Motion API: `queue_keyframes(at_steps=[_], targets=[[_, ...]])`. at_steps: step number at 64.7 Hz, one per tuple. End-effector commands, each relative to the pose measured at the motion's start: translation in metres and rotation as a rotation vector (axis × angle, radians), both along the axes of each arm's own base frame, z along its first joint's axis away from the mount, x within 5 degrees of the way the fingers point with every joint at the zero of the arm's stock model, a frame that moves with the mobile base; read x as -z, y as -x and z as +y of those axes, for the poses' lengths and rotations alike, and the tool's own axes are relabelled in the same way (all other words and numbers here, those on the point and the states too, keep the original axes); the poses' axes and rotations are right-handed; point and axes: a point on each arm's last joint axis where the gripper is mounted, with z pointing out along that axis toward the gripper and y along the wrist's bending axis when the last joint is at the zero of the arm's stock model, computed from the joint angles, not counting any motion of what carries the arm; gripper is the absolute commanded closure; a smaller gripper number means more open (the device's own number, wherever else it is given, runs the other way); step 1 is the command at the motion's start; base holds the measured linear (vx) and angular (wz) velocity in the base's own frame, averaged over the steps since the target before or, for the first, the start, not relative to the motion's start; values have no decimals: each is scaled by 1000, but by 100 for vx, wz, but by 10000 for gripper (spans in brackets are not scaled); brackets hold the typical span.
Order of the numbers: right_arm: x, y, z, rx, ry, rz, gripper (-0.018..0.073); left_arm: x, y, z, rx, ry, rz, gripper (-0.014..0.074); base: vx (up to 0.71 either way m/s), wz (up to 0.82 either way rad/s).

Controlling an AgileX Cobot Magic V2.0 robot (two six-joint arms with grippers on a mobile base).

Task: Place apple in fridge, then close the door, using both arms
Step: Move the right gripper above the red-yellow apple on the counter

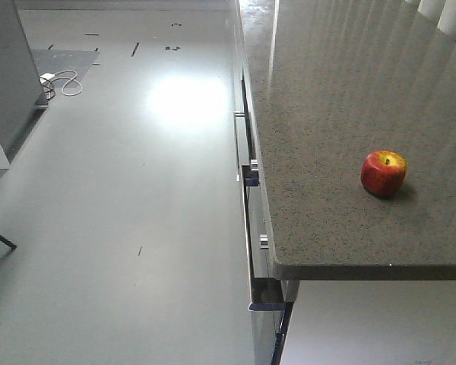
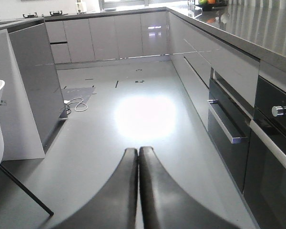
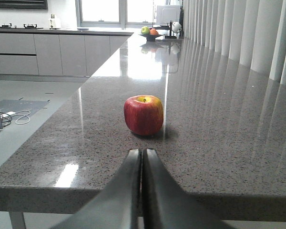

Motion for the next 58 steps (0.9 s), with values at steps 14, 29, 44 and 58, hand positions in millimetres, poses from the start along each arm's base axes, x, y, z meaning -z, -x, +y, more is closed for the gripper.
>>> queue_keyframes(at_steps=[14,29,44,58], targets=[[-8,1,-1,8,11,-84,562,-13,1,-1,9,7,-107,602,0,0],[-8,1,-1,8,11,-84,562,-13,1,-1,9,7,-107,602,0,0],[-12,1,-1,12,2,-125,562,-13,1,-1,9,7,-107,602,0,0],[-20,2,-3,16,-247,-208,562,-13,1,-1,9,7,-107,602,0,0]])
